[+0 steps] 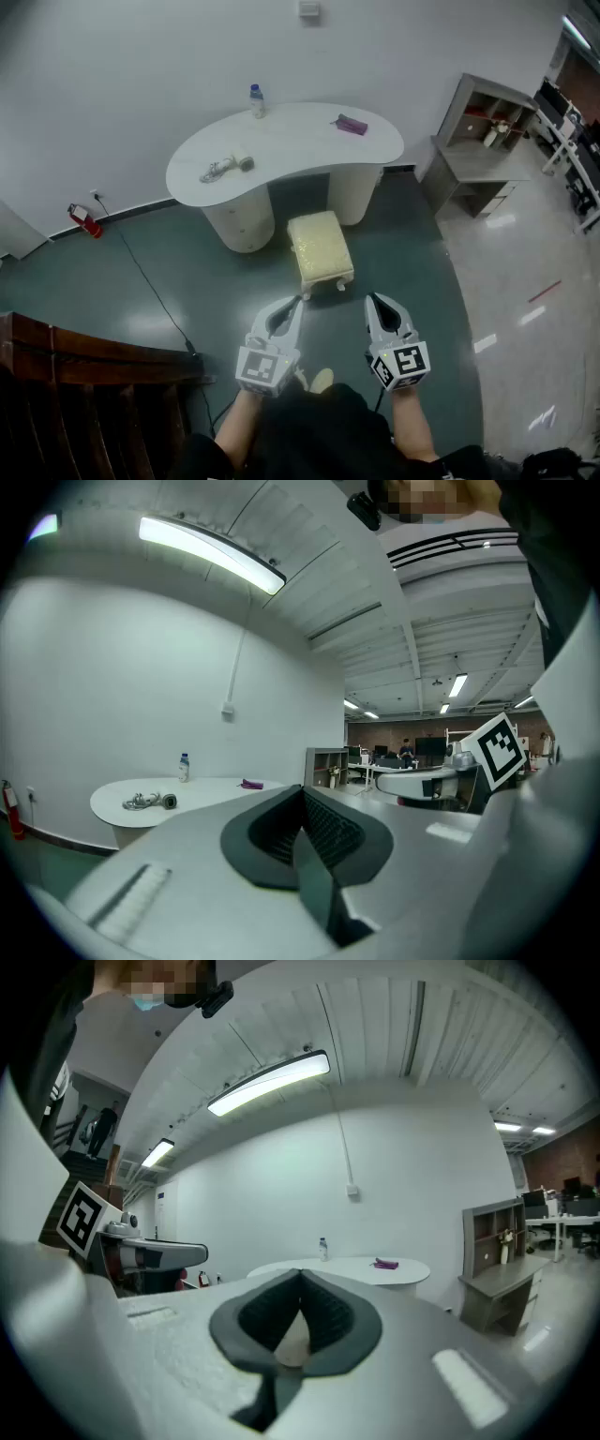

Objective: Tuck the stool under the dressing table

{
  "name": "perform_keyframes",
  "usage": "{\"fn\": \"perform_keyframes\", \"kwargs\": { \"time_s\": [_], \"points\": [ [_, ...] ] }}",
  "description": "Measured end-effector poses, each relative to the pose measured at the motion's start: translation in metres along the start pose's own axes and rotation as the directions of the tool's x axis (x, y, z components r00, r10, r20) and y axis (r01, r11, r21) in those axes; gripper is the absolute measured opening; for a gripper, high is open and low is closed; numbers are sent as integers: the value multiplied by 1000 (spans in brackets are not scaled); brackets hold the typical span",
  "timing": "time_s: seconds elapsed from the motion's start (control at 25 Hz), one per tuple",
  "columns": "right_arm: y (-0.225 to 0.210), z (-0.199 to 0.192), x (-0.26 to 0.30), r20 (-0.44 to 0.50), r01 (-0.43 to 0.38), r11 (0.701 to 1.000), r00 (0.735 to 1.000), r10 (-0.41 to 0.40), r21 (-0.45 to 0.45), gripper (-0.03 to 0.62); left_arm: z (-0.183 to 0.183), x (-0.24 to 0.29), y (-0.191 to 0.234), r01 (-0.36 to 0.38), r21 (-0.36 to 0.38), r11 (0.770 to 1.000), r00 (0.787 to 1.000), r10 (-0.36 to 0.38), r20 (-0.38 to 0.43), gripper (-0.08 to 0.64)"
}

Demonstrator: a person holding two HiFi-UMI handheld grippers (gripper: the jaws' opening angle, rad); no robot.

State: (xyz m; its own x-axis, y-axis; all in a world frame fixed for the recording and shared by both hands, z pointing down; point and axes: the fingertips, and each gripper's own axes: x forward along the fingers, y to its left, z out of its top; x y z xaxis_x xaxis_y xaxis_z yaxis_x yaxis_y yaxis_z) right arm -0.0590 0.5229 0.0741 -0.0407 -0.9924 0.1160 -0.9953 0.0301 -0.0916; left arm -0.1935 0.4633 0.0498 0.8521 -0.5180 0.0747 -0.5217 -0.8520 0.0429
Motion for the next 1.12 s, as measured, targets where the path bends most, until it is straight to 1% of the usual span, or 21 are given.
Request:
{"fn": "perform_keyframes", "kwargs": {
  "time_s": [0.36, 0.68, 0.88, 1.12],
  "points": [
    [-9, 0, -3, 9, 20, 1000, 1000, -20, 7, 2, -5, 6, -5, 5, 2, 1000, 1000, -5, -10, 8],
    [-21, -6, 0, -7, 15, 1000, 1000, -15, 11, 2, -6, 17, -11, 5, 7, 1000, 1000, -4, -13, 8],
    [-32, -12, 18, -29, 1, 1000, 1000, -1, 24, 2, -11, 36, 0, 2, -6, 1000, 1000, -2, -30, 8],
    [-56, -10, 64, -52, 9, 1000, 999, -8, 24, 2, -10, 84, 29, 16, -13, 1000, 999, -16, -43, 8]
  ]
}}
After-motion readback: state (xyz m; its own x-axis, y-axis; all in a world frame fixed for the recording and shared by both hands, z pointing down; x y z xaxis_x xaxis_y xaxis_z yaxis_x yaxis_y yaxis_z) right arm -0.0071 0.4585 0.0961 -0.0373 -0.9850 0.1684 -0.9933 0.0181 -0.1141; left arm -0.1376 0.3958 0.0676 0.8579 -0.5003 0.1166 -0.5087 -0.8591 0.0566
